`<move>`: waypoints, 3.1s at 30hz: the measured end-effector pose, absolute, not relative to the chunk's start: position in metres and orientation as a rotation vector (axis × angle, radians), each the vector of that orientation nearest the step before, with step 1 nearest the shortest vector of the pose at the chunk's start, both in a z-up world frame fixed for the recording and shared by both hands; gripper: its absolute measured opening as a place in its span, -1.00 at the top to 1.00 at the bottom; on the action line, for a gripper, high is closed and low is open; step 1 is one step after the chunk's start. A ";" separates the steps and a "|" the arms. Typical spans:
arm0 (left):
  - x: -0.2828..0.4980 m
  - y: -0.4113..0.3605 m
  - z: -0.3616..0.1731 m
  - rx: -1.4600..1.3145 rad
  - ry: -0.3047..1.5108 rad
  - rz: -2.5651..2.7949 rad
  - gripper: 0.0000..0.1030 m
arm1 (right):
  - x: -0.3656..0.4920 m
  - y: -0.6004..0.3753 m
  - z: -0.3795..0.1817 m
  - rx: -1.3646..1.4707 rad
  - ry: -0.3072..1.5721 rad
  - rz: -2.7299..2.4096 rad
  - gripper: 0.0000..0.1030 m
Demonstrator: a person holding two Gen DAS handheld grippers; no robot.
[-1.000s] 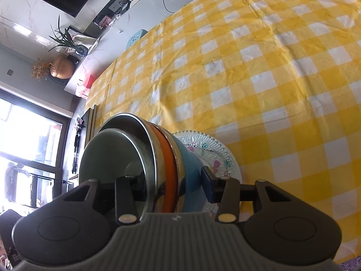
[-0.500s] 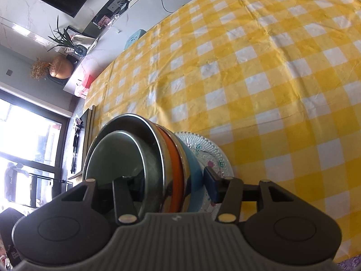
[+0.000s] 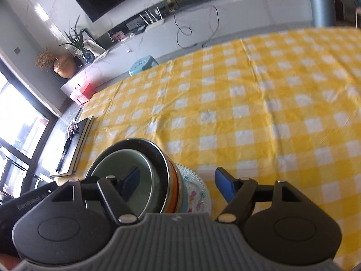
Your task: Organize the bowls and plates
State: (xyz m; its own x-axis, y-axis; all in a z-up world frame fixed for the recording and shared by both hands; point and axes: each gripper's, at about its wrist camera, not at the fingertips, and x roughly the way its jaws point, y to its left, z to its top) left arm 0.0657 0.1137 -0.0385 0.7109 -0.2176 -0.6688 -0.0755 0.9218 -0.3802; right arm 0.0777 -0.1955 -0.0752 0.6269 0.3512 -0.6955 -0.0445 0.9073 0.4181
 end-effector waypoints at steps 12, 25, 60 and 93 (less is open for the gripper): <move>-0.017 0.060 0.017 0.068 0.515 -0.121 -0.37 | 0.009 -0.203 -0.036 0.140 0.656 0.236 -0.59; -0.044 0.051 0.005 0.189 0.496 -0.014 -0.71 | -0.052 -0.205 -0.042 0.101 0.584 0.184 -0.72; -0.045 0.053 -0.064 0.152 0.765 0.024 -0.73 | -0.065 -0.173 -0.096 -0.008 0.729 0.198 -0.84; -0.046 0.055 -0.063 0.147 0.763 0.024 -0.73 | -0.067 -0.170 -0.098 -0.023 0.721 0.206 -0.84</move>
